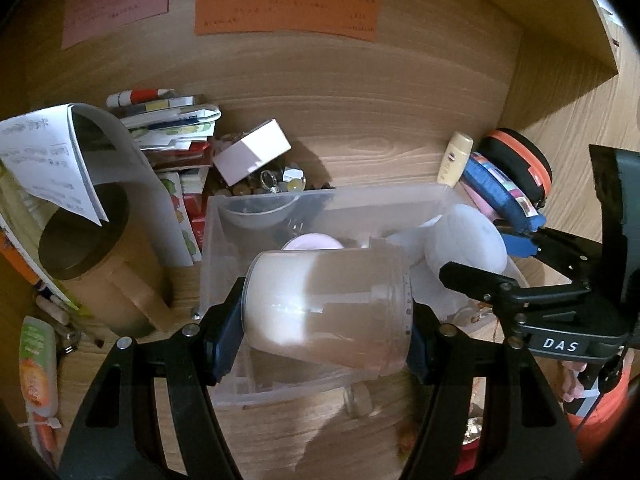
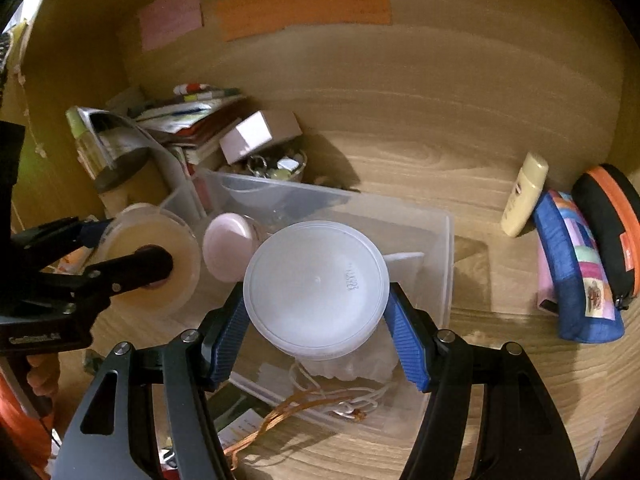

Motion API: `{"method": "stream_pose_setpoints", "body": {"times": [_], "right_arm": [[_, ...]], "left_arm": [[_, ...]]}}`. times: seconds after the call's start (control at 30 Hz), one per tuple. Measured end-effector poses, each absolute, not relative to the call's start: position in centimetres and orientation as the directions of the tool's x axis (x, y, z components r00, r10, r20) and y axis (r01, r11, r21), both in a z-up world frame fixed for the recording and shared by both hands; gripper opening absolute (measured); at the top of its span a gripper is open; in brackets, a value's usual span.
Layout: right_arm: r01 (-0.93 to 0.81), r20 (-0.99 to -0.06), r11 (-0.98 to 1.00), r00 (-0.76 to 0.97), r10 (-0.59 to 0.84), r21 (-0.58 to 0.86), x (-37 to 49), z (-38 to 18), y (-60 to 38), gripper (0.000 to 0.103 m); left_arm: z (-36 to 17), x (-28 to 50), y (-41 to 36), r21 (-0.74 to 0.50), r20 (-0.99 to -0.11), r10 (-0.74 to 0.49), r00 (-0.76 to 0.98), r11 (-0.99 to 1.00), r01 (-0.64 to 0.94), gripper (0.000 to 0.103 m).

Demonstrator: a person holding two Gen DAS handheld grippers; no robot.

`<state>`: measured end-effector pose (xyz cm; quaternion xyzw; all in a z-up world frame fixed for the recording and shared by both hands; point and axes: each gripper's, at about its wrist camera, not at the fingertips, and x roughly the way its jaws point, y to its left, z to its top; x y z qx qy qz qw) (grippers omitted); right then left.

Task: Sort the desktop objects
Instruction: 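Carry the white jar into the clear box with the left tool while the right tool carries the lid there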

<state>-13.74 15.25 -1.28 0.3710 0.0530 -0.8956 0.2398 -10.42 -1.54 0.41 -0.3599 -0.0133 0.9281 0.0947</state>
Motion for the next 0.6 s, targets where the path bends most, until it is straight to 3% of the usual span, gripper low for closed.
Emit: {"method": "stream_pose_setpoints", "body": {"times": [0.6], "right_arm": [[0.478,-0.744,-0.875,-0.559,-0.367,0.072,-14.4,-3.7,14.4,0.063]], "left_arm": [[-1.9,-11.9,-1.7,-0.079,-0.708,0.138,-0.693,-0.990,-0.117,0.067]]}}
